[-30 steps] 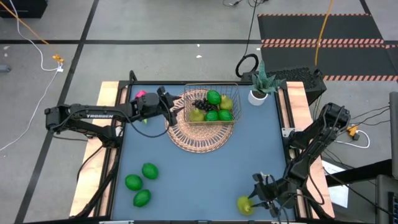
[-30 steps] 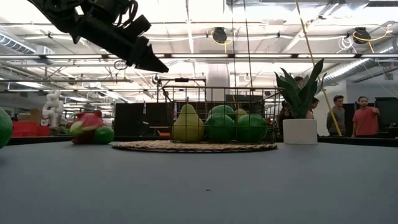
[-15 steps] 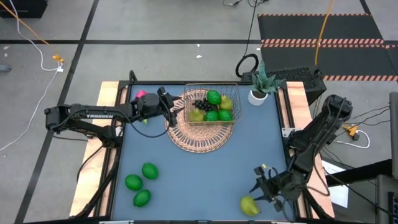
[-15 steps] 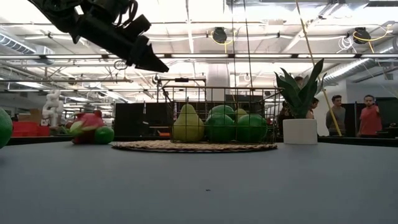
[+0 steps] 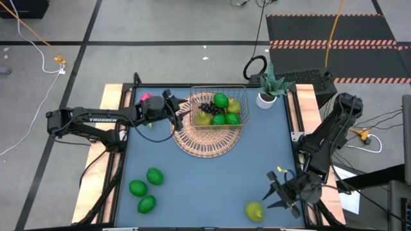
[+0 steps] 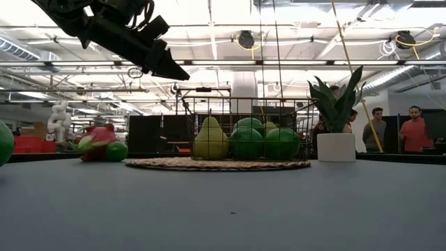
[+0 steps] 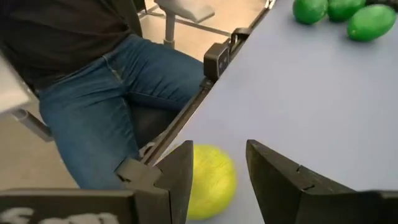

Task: Build produce basket
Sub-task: Put the green pear into the wire basket

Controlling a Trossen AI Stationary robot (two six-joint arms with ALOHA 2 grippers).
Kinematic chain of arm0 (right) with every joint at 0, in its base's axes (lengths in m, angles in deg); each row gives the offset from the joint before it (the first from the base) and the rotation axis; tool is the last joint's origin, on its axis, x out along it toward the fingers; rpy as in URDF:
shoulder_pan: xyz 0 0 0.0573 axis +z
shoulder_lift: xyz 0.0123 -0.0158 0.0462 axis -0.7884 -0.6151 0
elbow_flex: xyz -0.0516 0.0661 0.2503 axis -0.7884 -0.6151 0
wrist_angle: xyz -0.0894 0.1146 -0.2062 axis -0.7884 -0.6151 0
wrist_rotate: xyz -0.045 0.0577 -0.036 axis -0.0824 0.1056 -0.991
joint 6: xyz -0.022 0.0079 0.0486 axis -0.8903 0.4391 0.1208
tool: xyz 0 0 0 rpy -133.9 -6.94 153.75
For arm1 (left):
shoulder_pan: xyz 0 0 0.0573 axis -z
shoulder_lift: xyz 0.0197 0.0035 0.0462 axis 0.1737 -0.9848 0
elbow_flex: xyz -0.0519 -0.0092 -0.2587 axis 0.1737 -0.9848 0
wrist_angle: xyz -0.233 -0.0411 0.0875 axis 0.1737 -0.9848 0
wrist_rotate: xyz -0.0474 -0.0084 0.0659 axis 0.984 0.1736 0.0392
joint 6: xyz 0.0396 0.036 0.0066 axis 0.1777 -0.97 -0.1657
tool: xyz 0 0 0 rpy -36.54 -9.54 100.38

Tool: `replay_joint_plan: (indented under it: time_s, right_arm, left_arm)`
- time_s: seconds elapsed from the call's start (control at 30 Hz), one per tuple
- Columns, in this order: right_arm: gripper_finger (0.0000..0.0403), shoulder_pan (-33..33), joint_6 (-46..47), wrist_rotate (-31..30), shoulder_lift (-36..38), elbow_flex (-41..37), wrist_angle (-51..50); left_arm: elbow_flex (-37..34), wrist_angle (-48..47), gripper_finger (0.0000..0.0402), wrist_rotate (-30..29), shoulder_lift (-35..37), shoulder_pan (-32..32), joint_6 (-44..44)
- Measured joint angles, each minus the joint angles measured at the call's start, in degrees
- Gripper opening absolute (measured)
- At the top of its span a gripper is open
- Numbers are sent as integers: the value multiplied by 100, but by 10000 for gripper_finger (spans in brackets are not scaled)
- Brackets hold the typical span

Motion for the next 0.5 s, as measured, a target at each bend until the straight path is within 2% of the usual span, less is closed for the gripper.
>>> replay_joint_plan:
  time_s: [0.2, 0.5]
  right_arm:
    - [141, 5, 176, 0, -244, 0, 441]
    - [141, 28, 195, 16, -1103, -2, 1262]
  left_arm:
    - [0, 13, 232, 0, 0, 0, -56]
    - [0, 9, 232, 0, 0, 0, -19]
